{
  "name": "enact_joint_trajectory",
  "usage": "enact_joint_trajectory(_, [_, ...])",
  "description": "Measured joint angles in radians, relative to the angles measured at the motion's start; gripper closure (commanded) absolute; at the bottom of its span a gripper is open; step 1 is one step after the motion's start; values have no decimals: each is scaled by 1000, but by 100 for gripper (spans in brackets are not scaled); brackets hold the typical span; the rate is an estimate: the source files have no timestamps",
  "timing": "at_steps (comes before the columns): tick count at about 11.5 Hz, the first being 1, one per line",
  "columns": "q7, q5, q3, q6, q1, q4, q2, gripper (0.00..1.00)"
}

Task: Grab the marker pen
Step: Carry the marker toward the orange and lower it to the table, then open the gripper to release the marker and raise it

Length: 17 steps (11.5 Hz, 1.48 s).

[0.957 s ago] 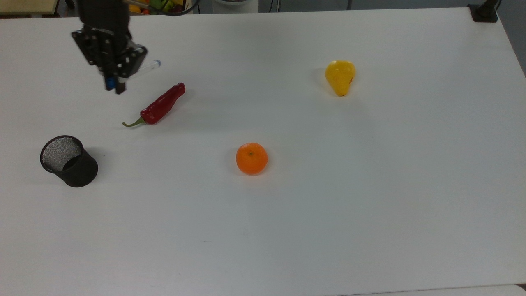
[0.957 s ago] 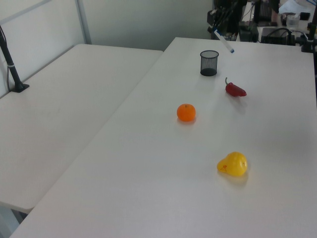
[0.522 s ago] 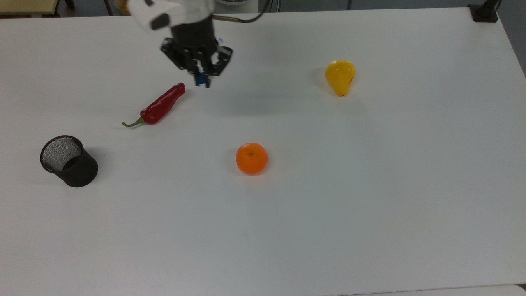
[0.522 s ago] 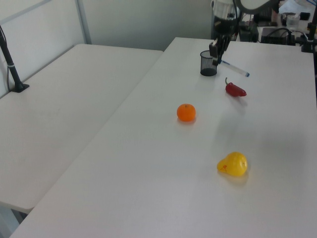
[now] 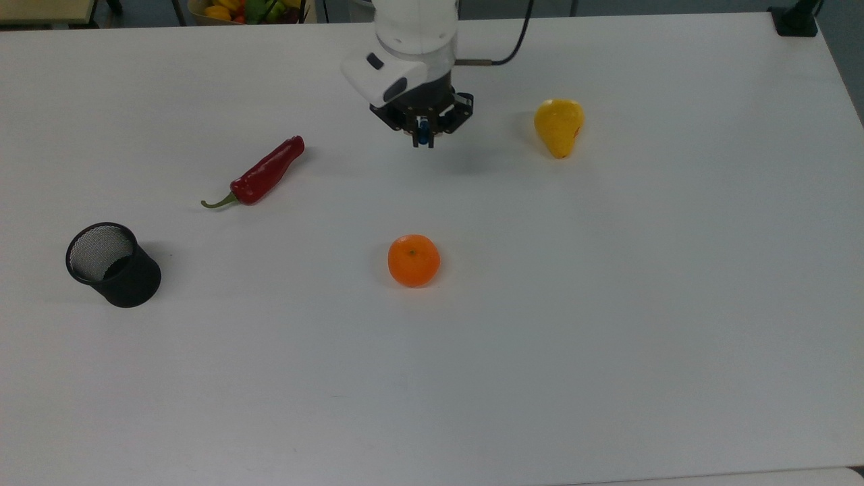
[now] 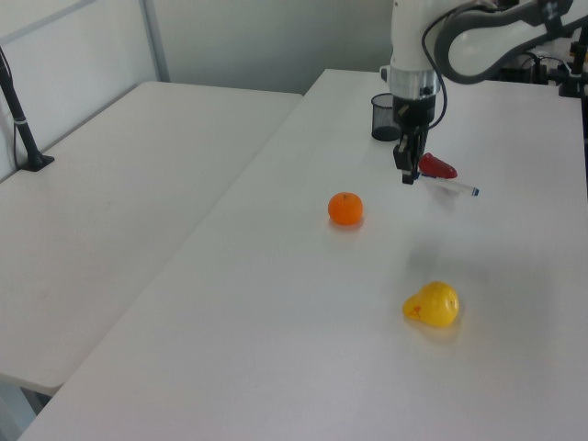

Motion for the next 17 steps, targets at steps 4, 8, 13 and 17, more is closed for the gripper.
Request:
enact_joint_trajectory(4, [79,-30,1,177,56,-77,56,100])
enact_joint_trajectory(8, [119,-69,1,343,66,-111,101,100])
enact_joint_trajectory(13, [120,-90,1,504,65,-127,151,82])
enact_joint_trajectory(17, [120,-90,1,519,64,-127,155,0])
